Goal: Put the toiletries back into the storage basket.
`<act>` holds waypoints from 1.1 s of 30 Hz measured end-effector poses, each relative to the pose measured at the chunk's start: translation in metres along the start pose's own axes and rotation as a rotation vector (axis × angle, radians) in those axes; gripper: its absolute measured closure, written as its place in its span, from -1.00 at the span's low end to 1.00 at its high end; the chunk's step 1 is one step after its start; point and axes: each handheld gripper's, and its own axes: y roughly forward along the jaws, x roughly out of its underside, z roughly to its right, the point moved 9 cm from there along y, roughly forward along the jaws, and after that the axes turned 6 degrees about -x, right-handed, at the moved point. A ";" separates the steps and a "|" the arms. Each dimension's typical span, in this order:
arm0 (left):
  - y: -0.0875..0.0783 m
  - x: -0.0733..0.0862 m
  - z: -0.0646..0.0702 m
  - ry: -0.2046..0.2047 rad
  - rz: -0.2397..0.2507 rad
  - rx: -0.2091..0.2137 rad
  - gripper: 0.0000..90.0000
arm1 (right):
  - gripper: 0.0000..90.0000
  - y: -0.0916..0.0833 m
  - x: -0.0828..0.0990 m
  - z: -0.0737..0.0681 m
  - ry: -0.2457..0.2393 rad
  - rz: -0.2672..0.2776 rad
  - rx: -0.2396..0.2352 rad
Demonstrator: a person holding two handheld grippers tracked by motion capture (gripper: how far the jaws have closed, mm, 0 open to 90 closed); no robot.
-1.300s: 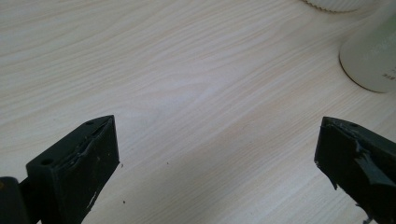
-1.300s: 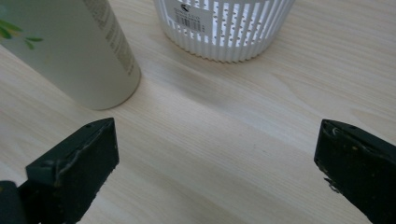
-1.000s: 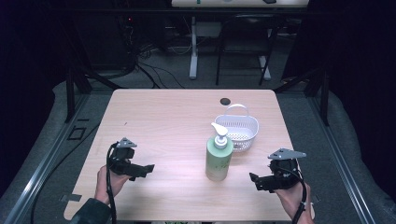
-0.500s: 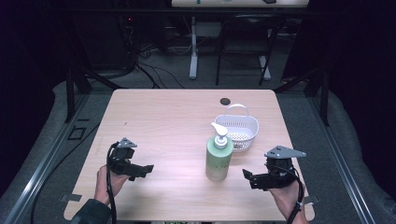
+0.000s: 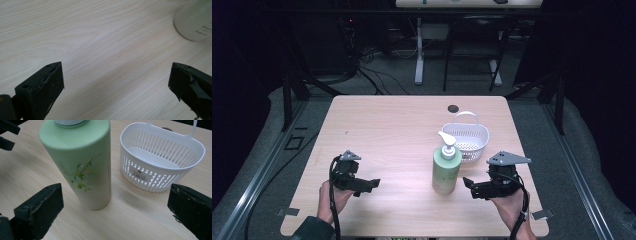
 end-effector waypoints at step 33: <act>0.015 -0.010 -0.004 0.151 -0.037 -0.075 -1.00 | -1.00 0.027 -0.060 -0.029 -0.043 0.134 -0.110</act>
